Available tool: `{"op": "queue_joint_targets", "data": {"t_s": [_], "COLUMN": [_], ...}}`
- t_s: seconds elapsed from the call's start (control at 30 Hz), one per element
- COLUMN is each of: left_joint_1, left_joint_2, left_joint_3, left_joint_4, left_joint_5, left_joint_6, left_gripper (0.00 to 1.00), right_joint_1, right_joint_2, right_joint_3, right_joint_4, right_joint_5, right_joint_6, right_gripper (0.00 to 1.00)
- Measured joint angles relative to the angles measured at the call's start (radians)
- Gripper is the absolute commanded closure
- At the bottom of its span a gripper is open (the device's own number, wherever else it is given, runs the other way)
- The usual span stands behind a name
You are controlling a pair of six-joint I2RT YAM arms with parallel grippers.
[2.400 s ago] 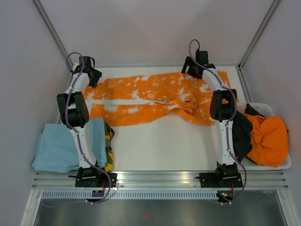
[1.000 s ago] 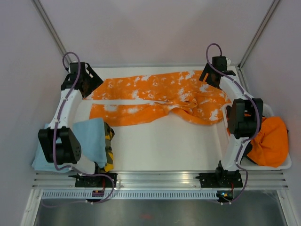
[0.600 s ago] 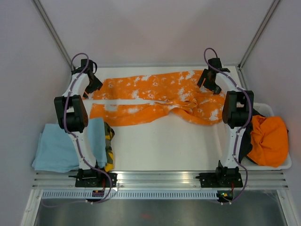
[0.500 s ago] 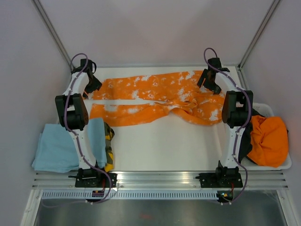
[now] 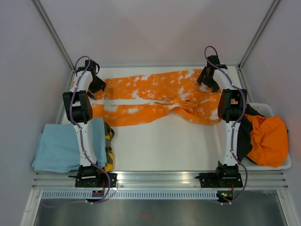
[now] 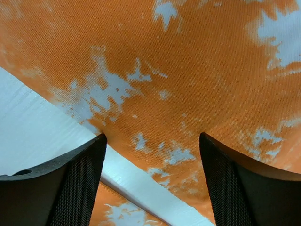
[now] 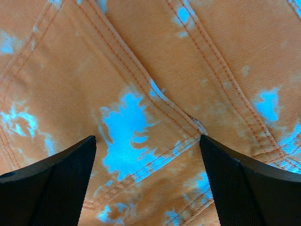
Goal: Fold and stack the trousers
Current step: Flatten the trousers out
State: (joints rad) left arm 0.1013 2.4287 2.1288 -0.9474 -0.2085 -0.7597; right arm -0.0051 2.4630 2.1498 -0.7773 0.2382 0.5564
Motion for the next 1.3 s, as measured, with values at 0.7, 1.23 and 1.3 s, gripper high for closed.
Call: {"op": "queue_joint_targets", "data": {"t_s": [0.7, 1.23, 1.3], "left_joint_1": [0.009, 0.008, 0.005], "left_joint_2": [0.131, -0.007, -0.108], "left_joint_3": [0.173, 0.048, -0.01], "left_joint_4": [0.245, 0.306, 0.275], "left_joint_5": [0.241, 0.309, 0.264], "left_joint_6": [-0.161, -0.055, 0.004], "left_gripper": [0.23, 0.19, 0.17], "right_joint_1": [-0.136, -0.184, -0.179], "right_joint_2": [0.118, 0.057, 0.003], "right_joint_3": [0.16, 0.029, -0.031], "right_joint_4": [0.197, 0.41, 0.425], "right_joint_5": [-0.126, -0.348, -0.38], "right_joint_6": [0.174, 0.155, 0.125], "right_gripper": [0.02, 0.02, 0.02]}}
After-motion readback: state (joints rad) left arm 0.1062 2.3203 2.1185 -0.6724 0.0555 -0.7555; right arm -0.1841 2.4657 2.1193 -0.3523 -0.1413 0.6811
